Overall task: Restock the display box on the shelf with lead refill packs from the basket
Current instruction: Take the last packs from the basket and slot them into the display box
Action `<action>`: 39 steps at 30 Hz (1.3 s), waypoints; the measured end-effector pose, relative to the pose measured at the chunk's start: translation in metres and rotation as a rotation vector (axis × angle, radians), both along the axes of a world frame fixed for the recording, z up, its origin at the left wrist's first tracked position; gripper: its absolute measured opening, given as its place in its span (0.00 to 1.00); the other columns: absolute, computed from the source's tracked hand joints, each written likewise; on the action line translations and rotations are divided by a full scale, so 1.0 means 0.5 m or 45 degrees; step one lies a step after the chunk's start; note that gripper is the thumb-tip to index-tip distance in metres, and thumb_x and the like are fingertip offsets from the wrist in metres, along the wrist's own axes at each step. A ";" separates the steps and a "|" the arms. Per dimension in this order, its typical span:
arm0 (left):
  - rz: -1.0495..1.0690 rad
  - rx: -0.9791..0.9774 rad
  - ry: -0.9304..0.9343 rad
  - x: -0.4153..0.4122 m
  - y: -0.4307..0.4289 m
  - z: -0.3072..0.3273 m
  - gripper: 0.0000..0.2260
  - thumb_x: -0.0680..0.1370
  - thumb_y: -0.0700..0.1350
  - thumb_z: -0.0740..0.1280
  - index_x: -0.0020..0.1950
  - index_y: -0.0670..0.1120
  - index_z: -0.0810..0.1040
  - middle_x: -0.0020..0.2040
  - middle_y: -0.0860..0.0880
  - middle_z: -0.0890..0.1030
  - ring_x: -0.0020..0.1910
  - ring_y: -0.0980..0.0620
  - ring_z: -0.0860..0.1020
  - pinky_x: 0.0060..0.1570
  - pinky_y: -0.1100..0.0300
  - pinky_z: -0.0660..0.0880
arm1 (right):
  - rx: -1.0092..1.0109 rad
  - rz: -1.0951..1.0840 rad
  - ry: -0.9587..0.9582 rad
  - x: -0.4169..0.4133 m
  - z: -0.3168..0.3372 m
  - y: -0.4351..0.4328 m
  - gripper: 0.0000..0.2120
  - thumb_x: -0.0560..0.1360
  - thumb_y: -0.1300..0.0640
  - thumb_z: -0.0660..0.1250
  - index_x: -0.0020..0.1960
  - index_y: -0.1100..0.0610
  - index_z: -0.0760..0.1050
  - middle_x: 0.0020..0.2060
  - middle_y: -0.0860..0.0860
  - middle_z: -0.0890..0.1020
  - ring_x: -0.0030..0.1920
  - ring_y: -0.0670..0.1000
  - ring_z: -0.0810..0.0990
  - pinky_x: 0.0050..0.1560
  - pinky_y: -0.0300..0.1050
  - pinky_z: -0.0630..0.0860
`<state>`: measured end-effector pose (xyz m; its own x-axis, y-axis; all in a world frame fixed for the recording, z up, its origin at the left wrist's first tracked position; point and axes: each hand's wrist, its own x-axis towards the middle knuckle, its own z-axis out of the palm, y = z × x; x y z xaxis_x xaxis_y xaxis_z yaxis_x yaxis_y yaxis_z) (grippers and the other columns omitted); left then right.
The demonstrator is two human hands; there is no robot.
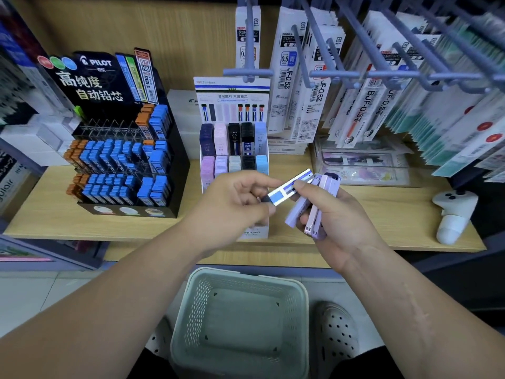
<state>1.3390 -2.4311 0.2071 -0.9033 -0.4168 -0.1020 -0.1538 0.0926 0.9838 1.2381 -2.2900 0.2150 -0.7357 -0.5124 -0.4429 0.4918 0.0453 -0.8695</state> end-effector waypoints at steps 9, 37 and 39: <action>0.376 -0.108 0.154 0.036 -0.086 0.037 0.10 0.74 0.30 0.71 0.46 0.45 0.84 0.36 0.43 0.82 0.37 0.45 0.82 0.42 0.56 0.81 | 0.038 -0.039 -0.007 -0.008 -0.005 0.011 0.03 0.74 0.59 0.73 0.47 0.56 0.80 0.36 0.50 0.85 0.26 0.45 0.76 0.46 0.52 0.75; -0.138 -1.390 0.052 0.002 -0.064 -0.061 0.06 0.69 0.35 0.76 0.45 0.43 0.86 0.41 0.48 0.81 0.37 0.47 0.80 0.36 0.50 0.80 | 0.076 0.122 0.014 -0.003 -0.005 0.020 0.03 0.74 0.58 0.73 0.43 0.54 0.80 0.39 0.53 0.83 0.25 0.47 0.73 0.37 0.46 0.71; -0.153 -1.466 0.033 0.001 -0.057 -0.066 0.05 0.69 0.36 0.76 0.43 0.43 0.86 0.40 0.47 0.80 0.36 0.44 0.80 0.32 0.49 0.79 | 0.080 0.148 0.008 -0.002 -0.005 0.020 0.02 0.74 0.58 0.73 0.44 0.54 0.80 0.39 0.52 0.84 0.25 0.46 0.74 0.37 0.45 0.72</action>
